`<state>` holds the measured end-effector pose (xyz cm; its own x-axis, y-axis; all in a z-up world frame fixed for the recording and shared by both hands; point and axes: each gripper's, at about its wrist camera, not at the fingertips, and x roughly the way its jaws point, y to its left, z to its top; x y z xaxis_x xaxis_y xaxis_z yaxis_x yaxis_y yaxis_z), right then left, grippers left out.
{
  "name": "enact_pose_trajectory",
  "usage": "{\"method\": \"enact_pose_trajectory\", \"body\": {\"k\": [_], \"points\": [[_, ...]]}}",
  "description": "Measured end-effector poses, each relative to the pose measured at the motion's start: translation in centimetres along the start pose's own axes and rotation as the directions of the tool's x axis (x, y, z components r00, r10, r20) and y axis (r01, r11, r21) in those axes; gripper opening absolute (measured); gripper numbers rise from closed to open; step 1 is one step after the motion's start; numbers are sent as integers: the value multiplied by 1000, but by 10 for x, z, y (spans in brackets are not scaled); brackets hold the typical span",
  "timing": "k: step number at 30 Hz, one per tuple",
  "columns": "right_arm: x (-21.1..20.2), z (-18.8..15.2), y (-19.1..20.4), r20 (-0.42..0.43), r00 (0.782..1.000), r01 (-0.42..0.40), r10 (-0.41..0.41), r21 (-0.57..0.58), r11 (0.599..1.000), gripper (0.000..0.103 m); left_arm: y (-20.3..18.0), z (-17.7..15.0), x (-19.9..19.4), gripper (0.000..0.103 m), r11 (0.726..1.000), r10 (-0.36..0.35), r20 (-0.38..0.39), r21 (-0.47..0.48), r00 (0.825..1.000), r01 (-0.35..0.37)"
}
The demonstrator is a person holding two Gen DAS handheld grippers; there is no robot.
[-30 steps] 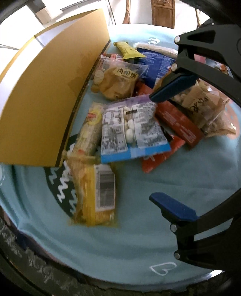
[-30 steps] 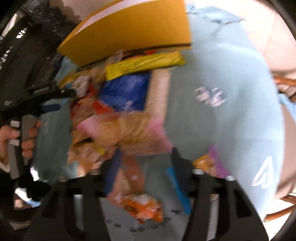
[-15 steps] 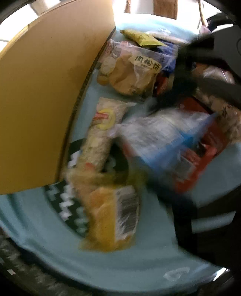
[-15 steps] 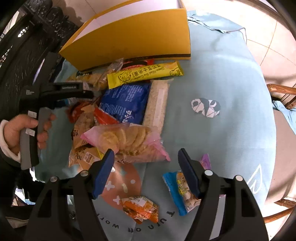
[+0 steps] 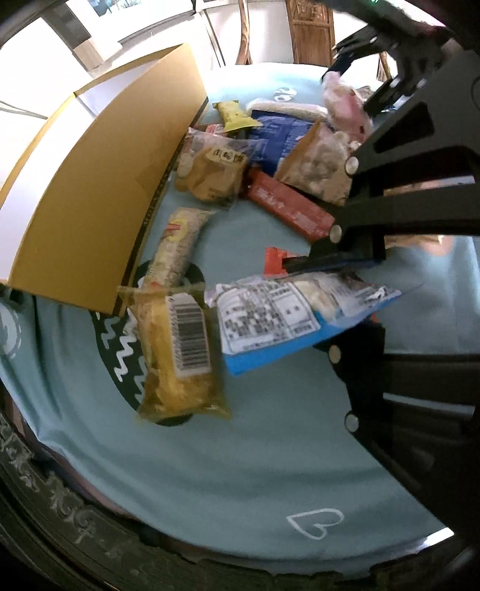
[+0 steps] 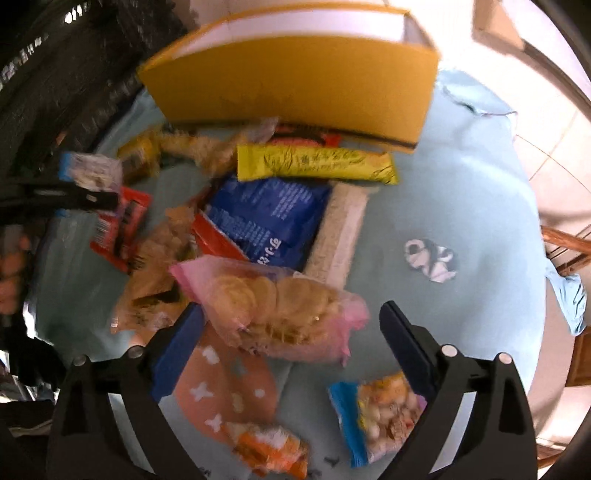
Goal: Organize snacks
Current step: 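Grasp the blue-white snack bag with the left gripper while the right grasps the pink cracker bag, then carry both bags into the yellow box and open both grippers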
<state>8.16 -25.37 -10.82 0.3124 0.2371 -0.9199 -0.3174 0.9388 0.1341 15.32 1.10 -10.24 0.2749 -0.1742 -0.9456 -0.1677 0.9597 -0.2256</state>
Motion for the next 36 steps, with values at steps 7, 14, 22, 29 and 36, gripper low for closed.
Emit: {"method": "enact_pose_trajectory", "body": {"k": [7,14,22,29,36], "points": [[18,6,4,-39,998,-47,47,1,999,67,23,-12,-6,19,997,-60,-4,-56,998,60],[-17,3,-30,32,992,-126,122,145,981,65,20,-9,-32,19,994,-97,40,-39,994,99],[-51,5,-27,111,983,-160,144,147,976,65,2,-11,-57,19,995,-90,82,57,993,86],[-101,40,-29,252,951,-217,181,123,968,65,-16,-2,-79,19,988,-116,138,118,984,100],[-125,110,-40,378,903,-270,206,124,955,65,-44,36,-108,19,980,-148,223,167,964,112]]}}
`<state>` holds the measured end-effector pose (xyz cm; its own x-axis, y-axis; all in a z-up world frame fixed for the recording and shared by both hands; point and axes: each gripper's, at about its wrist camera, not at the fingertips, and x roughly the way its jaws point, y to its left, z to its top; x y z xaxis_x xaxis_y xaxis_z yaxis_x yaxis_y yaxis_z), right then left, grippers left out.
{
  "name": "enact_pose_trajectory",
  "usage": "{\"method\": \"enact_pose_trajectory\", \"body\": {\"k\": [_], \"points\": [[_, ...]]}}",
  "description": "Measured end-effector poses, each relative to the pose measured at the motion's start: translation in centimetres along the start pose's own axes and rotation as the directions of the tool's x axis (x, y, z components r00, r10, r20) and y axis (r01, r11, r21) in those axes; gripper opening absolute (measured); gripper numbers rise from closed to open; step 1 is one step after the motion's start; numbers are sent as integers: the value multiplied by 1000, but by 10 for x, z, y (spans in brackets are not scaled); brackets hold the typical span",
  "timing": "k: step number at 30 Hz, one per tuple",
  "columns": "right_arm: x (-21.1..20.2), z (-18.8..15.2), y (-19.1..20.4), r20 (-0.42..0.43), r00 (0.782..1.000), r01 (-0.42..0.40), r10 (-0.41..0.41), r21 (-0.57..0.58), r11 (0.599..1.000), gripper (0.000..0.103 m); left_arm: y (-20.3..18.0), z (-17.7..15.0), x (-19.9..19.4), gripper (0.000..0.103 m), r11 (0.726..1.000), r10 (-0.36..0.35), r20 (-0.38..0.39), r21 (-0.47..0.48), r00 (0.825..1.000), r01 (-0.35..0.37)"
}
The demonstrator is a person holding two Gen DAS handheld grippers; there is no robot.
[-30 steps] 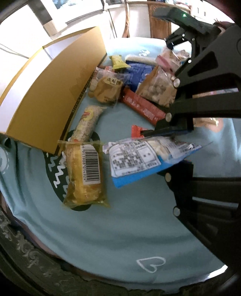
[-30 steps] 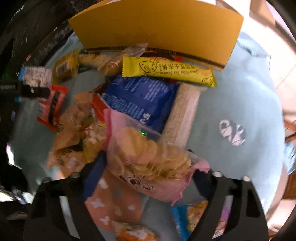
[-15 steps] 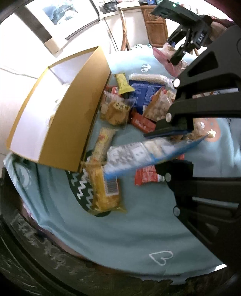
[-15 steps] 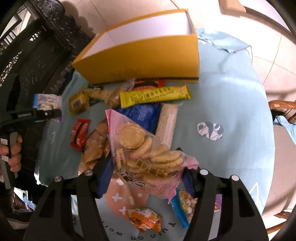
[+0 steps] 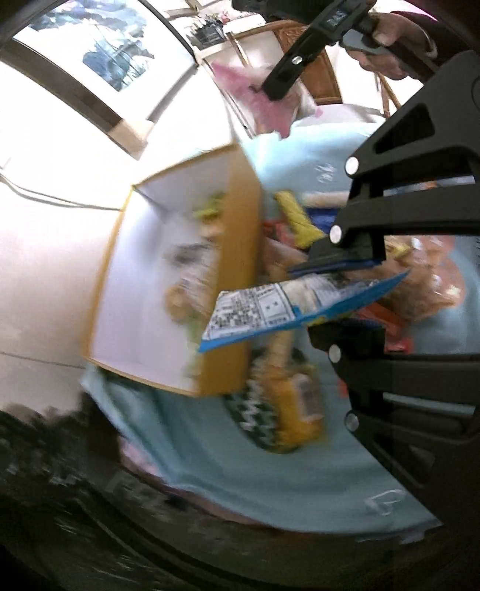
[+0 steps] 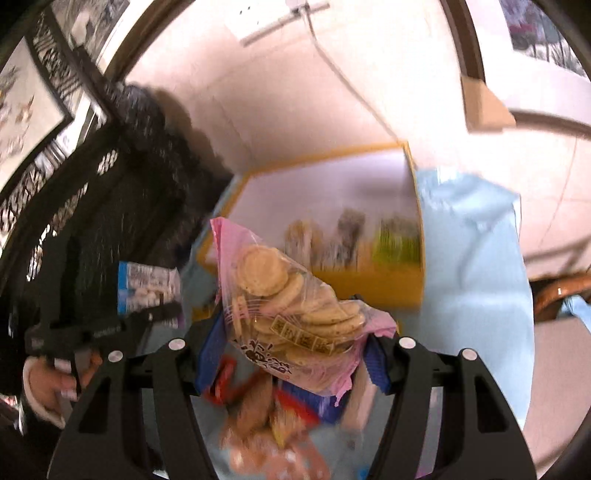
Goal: Organize snacks
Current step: 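Carry both bags into the yellow box and open both grippers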
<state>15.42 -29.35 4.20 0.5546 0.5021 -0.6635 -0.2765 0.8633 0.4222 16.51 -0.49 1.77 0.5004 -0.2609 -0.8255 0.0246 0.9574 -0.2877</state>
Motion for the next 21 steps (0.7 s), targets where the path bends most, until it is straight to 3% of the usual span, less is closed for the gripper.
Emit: {"method": "enact_pose_trajectory", "body": {"k": [3,7,9,10,11,13,16,21], "points": [[27,30,-7,23,1000,-1,0,50,999,65,-11,37,7,19,1000,-17,30,3,999,17],[71,60,-27,21,999,27,-31,149,988,66,-25,88,45,19,1000,5,7,24,1000,-5],[94,65,-34,-18,997,71,-69,167,983,67,-27,105,67,49,999,21,-21,25,1000,-20],[106,67,-36,-54,993,111,-103,179,978,69,-28,112,81,88,999,36,-37,21,999,-35],[116,67,-39,-94,984,165,-149,194,967,70,-29,116,88,97,995,102,-29,17,994,-102],[116,63,-39,-81,986,161,-147,200,967,74,-29,117,92,97,989,145,-6,23,989,-145],[106,55,-37,-58,983,181,-174,160,970,76,-25,109,90,97,993,116,-16,20,993,-116],[78,30,-40,-47,989,147,-141,180,972,76,-4,77,73,97,995,93,-30,-18,995,-94]]}}
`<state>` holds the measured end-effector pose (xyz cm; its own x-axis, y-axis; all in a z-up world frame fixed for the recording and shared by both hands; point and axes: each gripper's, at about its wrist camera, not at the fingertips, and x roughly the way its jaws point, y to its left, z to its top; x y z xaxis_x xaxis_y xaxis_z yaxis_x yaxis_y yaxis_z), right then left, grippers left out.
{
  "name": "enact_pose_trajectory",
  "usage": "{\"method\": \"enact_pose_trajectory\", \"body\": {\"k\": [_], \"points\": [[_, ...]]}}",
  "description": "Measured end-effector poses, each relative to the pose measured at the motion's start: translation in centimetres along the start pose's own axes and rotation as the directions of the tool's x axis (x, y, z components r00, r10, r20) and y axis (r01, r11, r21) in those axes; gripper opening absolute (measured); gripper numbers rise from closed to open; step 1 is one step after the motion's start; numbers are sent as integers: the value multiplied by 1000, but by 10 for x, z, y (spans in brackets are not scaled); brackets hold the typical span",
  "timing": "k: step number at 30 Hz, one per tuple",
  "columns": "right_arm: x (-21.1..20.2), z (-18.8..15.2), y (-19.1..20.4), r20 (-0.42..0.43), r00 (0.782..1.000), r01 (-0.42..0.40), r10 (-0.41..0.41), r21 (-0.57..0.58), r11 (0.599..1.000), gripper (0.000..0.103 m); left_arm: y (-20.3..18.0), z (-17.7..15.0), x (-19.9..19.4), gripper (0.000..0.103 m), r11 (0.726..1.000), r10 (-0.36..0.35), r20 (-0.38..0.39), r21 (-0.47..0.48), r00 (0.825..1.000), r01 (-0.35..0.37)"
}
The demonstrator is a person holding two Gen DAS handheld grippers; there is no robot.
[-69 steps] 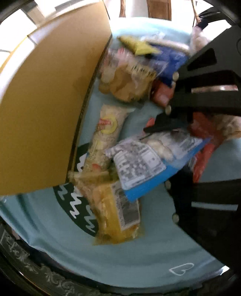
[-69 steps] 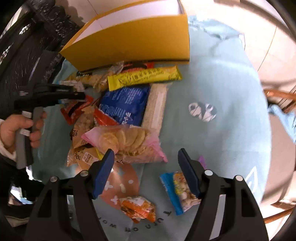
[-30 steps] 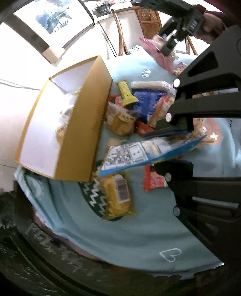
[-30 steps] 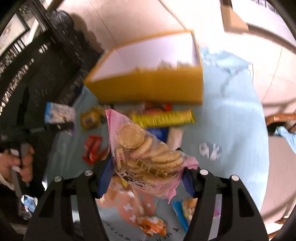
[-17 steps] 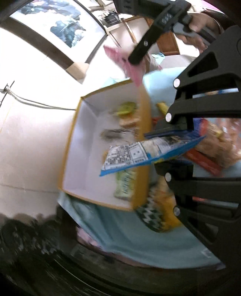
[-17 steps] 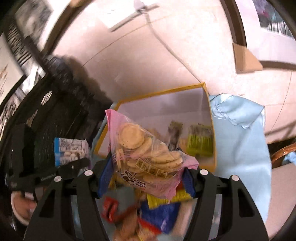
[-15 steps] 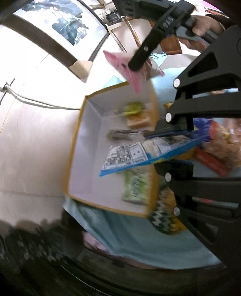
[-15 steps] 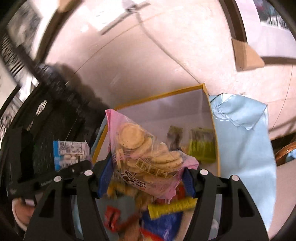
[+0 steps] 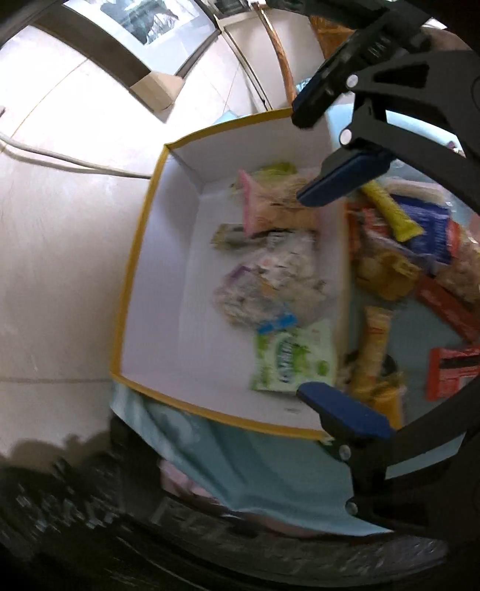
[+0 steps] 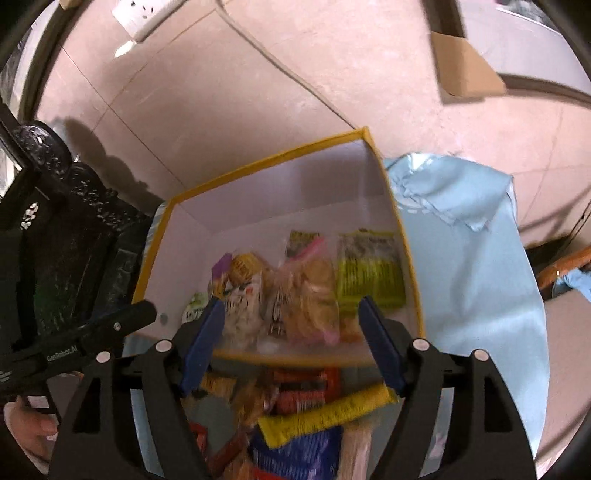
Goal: Organize snacks
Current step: 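Carry both bags into the yellow box and open both grippers, then move both grippers back over the snack pile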
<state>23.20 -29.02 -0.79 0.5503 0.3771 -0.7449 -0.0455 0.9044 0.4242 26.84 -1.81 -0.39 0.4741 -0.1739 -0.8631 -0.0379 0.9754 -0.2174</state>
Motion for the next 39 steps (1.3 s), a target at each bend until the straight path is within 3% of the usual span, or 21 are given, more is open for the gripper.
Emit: {"method": "enact_pose_trajectory", "body": {"k": [3,7,13,16,20,26,32,39], "points": [[-20,-23,-11,13,1000,15,-15,16,1000,76,20,-33,-11,97,999,12,-6,-32,1000,-12],[-38,-61,-27,-20,999,47,-47,25,999,76,47,-91,-10,97,997,53,-76,-46,996,-57],[-49,-119,-40,-99,990,105,-103,20,994,76,75,-161,9,97,991,126,-183,-23,975,-132],[-53,-142,-44,-128,983,132,-131,2,991,76,79,-181,18,97,988,146,-214,-14,966,-153],[-59,-165,-46,-159,976,145,-146,-15,989,76,82,-192,25,97,986,161,-236,-6,958,-167],[-68,-178,-43,-163,978,131,-133,-26,991,76,76,-195,19,97,988,151,-225,9,963,-153],[-68,-189,-43,-186,967,160,-175,-93,983,76,66,-193,16,97,989,150,-225,21,963,-149],[-59,-211,-83,-262,937,245,-232,18,969,76,74,-194,24,97,988,148,-242,6,959,-151]]}}
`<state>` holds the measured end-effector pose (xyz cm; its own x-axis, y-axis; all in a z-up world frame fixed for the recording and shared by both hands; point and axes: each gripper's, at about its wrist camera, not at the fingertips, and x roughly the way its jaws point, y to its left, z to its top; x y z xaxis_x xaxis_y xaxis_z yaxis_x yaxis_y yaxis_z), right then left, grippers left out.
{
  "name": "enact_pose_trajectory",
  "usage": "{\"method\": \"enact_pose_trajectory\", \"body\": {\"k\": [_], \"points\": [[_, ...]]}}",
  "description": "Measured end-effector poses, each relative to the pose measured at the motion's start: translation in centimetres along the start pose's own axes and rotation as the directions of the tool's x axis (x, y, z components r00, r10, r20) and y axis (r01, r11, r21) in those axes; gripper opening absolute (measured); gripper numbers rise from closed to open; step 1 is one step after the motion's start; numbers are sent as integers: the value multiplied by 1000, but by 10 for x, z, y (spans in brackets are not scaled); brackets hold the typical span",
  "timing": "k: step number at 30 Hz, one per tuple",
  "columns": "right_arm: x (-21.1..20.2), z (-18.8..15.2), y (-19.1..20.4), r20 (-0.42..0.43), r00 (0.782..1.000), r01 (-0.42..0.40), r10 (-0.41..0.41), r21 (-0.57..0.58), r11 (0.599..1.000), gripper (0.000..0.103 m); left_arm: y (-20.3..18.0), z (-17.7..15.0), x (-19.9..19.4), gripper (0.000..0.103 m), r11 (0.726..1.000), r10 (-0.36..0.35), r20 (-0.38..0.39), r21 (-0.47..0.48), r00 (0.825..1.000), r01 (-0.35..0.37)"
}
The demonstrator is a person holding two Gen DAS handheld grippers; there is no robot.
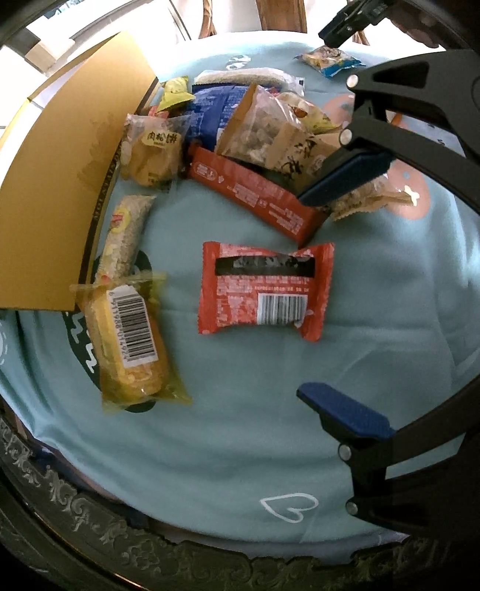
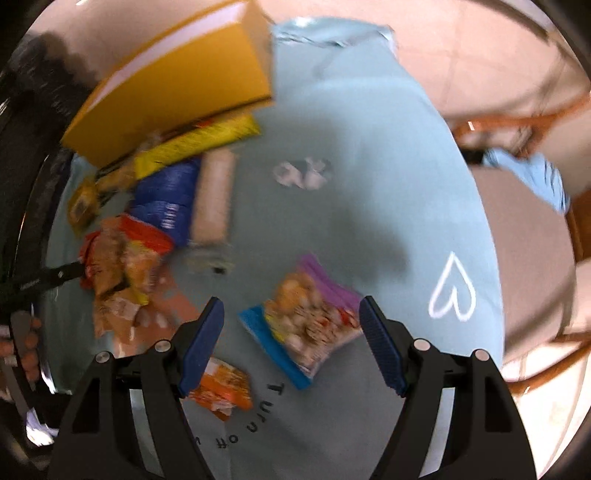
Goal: Organize snacks
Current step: 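Move both grippers back over the snack pile, then grasp the red wafer pack with the left gripper while the right grasps the purple cartoon bag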
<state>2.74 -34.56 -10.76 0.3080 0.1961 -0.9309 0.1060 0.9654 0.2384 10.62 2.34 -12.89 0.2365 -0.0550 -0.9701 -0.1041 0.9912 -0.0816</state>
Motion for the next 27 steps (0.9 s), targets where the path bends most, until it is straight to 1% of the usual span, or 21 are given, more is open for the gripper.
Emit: {"method": "enact_pose_trajectory", "body": {"k": [2,3,8,10,12,14,15,16,18,20,22,23,24,25,26,27], "points": [[9,-2,-5,-23,1000,-5,6,44,999,76,0,-1,1,97,1000,5,-5,5,1000,-5],[11,-3,-4,-21,1000,0,1,40,999,76,1,0,2,97,1000,6,-5,7,1000,-6],[11,-6,15,-11,999,39,-40,-95,995,76,5,0,2,97,1000,9,-11,3,1000,-9],[11,-8,17,-6,998,60,-61,-121,991,77,9,0,1,97,1000,6,-11,-5,1000,-6],[13,-9,22,5,995,97,-98,-174,980,77,14,1,0,97,1000,2,-13,-8,1000,-2],[17,-8,26,20,989,145,-144,-239,960,77,16,0,1,97,1000,3,-16,-7,1000,-3],[20,-7,28,26,988,156,-155,-258,953,77,17,-1,1,97,1000,3,-17,-7,1000,-3],[25,-5,28,20,989,149,-149,-279,949,77,17,-2,2,97,1000,2,-19,-5,1000,-2],[37,-5,23,-19,987,149,-162,-299,942,77,17,-3,3,97,1000,6,-24,-4,1000,-6],[40,-6,24,-12,987,149,-161,-316,937,76,15,-5,1,97,1000,8,-25,-3,1000,-8],[38,-7,25,-8,988,142,-153,-320,937,65,15,-5,-1,97,1000,11,-18,-4,1000,-11],[36,-7,24,-12,989,134,-145,-316,939,62,15,-6,-1,97,1000,11,-17,-6,1000,-11],[35,-7,24,-14,990,126,-137,-314,941,55,17,-6,-2,97,1000,10,-16,-9,1000,-10],[33,-6,23,-13,991,126,-136,-309,943,43,16,-6,-2,97,1000,11,-16,-10,1000,-11],[31,-4,22,-25,991,115,-128,-298,948,42,17,-6,-3,97,1000,12,-16,-10,1000,-12],[30,-2,21,-32,993,103,-118,-293,951,38,17,-6,-3,97,1000,12,-17,-9,1000,-12]]}}
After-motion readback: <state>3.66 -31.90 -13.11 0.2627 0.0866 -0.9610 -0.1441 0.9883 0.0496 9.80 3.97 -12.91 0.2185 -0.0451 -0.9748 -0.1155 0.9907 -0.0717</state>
